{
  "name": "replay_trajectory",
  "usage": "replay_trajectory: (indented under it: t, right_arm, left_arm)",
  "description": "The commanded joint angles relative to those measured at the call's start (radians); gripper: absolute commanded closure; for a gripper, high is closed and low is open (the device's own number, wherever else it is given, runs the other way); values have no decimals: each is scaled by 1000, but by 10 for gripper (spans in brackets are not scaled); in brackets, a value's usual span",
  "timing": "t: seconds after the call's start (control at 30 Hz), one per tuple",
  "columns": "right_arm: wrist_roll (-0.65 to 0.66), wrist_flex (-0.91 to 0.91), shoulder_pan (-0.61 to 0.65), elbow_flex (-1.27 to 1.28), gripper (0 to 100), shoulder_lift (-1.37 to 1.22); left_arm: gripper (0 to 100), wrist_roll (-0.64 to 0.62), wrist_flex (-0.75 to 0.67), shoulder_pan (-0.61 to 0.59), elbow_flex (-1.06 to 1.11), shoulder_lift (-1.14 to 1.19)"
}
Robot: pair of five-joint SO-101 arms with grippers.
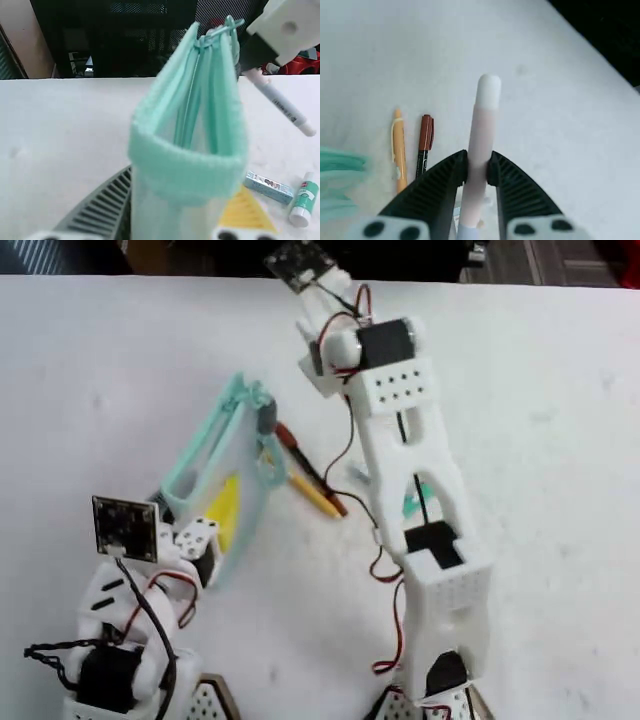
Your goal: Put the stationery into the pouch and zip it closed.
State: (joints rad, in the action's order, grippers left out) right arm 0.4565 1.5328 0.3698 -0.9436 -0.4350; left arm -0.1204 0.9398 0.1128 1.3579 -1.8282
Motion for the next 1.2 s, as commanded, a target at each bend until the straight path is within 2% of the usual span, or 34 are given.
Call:
replay_trajectory:
  t: [0.0, 0.27, 0.7, 1.17]
  right_arm:
    - [-6, 39, -5, -100, 981, 136]
    - [-2, 162, 122, -204, 978, 340]
    - [2, 170, 343, -207, 977, 595]
    - [-5, 170, 360, -206, 977, 802]
  left_arm:
    - [805, 8, -26, 12, -11, -4]
    - [805, 6, -26, 12, -11, -4]
    - [805, 6, -26, 12, -11, -4]
    - [805, 5, -26, 12, -11, -4]
